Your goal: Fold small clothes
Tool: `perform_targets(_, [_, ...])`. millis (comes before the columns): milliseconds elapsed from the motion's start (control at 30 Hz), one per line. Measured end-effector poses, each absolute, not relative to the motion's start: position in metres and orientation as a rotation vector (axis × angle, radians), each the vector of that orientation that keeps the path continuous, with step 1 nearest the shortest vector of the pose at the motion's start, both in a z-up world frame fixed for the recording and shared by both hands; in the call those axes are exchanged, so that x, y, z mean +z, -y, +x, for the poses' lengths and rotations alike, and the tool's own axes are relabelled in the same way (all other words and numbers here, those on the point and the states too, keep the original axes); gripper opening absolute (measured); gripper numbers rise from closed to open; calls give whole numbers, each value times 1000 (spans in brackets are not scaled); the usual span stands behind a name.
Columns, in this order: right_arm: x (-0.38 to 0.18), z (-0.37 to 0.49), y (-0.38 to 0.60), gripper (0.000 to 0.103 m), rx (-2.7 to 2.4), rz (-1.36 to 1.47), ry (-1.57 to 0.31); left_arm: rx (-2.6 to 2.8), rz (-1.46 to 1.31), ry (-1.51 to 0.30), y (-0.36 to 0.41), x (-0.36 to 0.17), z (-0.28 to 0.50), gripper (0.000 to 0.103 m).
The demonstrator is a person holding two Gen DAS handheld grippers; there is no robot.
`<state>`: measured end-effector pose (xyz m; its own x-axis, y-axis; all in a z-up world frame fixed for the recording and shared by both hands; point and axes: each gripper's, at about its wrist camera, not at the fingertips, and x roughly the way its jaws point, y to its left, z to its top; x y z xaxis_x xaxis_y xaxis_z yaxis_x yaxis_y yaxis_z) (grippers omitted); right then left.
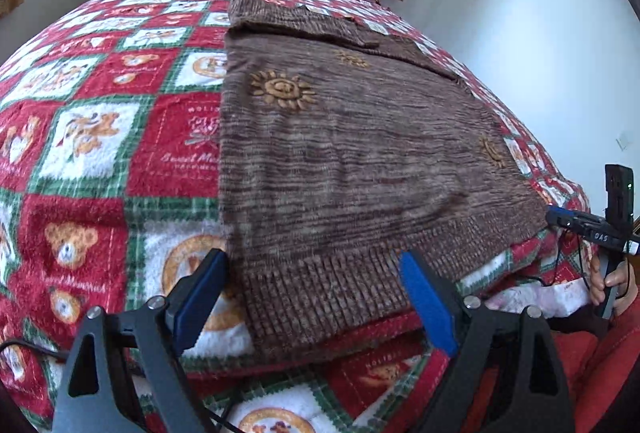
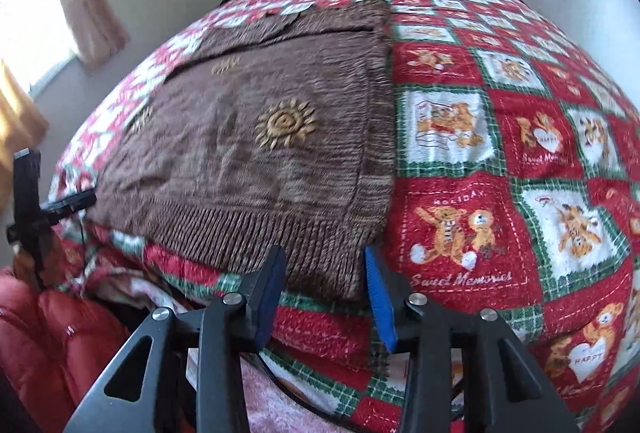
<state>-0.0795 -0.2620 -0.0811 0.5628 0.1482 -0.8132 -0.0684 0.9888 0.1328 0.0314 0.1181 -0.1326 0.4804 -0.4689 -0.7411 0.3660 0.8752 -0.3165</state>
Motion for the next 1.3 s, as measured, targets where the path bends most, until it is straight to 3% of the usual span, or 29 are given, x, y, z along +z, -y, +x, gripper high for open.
perform_targets(133, [-85,-80,257,32,137,73,-956,-504,-126,-939,-120,-134,24,89])
perform_targets(167, [-85,-79,256,24,131,64,-952,-511,-116,-946,-119,-134,23,88])
perform_targets(233, [-85,-78,257,11,108,57,-955,-527,-93,-951,-116,-132,19,80])
perform_targets(300, [-86,-77,266,8,118,112,-955,-524,-90,-945,-116,-133,18,74])
perform_targets(367, [-87,-77,272,7,131,170,-949,-522,-120,-945,-118,-133,20,61])
perform_targets(433, [-88,-77,275,7,140,206,-944,-547,-193,-975,-123,-134,24,25])
perform_targets(500, [-87,-77,276,7,144,219,-944,-567,-294,-1023,-130,-139,30,15])
perform_targets(600, [-83,-79,277,7,166,264,-915,-552,-335,-1022,-135,-140,32,10])
perform_targets(867, [-39,-59,285,7,252,456,-748,-577,-385,-941,-129,-103,49,9])
perform_targets(1067, [-18,2,302,6,272,566,-708,-575,-402,-886,-118,-73,96,9])
perform_targets(1300, [-31,75,325,6,207,657,-737,-446,-395,-866,-110,-68,163,9])
